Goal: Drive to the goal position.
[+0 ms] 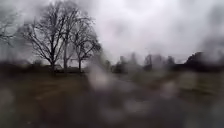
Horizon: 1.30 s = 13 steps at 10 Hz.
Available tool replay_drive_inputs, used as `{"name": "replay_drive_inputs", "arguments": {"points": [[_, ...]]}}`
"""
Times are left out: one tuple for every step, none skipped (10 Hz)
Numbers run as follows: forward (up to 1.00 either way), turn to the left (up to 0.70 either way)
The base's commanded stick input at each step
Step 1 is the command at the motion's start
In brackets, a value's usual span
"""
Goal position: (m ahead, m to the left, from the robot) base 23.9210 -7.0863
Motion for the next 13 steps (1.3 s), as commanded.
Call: {"name": "replay_drive_inputs", "arguments": {"points": [[1.00,0.00],[1.00,0.00],[1.00,0.00],[1.00,0.00],[1.00,0.00],[1.00,0.00],[1.00,0.00],[1.00,0.00],[1.00,0.00],[1.00,0.00],[1.00,0.00],[1.00,0.00],[1.00,0.00]]}}
